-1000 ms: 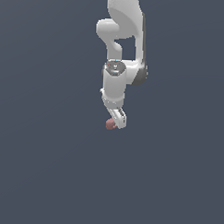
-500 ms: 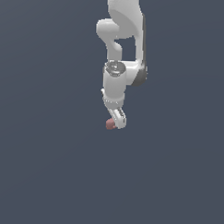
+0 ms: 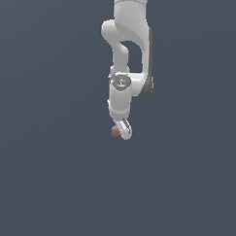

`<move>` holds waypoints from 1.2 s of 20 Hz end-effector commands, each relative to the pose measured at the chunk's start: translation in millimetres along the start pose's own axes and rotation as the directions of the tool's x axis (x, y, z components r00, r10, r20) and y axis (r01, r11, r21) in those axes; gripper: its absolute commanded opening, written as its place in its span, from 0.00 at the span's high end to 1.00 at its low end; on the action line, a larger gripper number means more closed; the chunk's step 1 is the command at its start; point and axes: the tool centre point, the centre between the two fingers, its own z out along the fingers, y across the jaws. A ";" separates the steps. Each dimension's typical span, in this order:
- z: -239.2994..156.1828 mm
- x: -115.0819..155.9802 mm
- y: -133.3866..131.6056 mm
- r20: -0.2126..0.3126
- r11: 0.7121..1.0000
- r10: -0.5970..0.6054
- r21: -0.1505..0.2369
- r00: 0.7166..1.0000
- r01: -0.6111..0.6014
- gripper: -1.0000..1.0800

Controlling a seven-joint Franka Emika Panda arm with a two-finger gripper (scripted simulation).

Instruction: Pick up the object and move it to a goal position.

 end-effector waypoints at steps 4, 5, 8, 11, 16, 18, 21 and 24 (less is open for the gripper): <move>9.4 0.0 -0.9 0.000 1.000 0.000 0.001 1.000 0.000 0.04; 9.4 0.0 -0.9 0.000 1.000 0.000 0.001 1.000 0.000 1.00; 9.4 0.0 -0.9 0.000 1.000 0.000 0.001 1.000 0.000 1.00; 9.4 0.0 -0.9 0.000 1.000 0.000 0.001 1.000 0.000 1.00; 8.3 0.4 -1.1 0.000 1.000 0.001 0.003 1.000 -0.001 1.00; 6.9 2.0 0.9 0.000 1.000 0.001 0.003 1.000 -0.001 1.00; 2.1 7.5 7.5 0.000 1.000 0.001 0.003 1.000 -0.001 1.00; -6.0 16.7 18.8 0.000 1.000 0.001 0.003 1.000 -0.001 1.00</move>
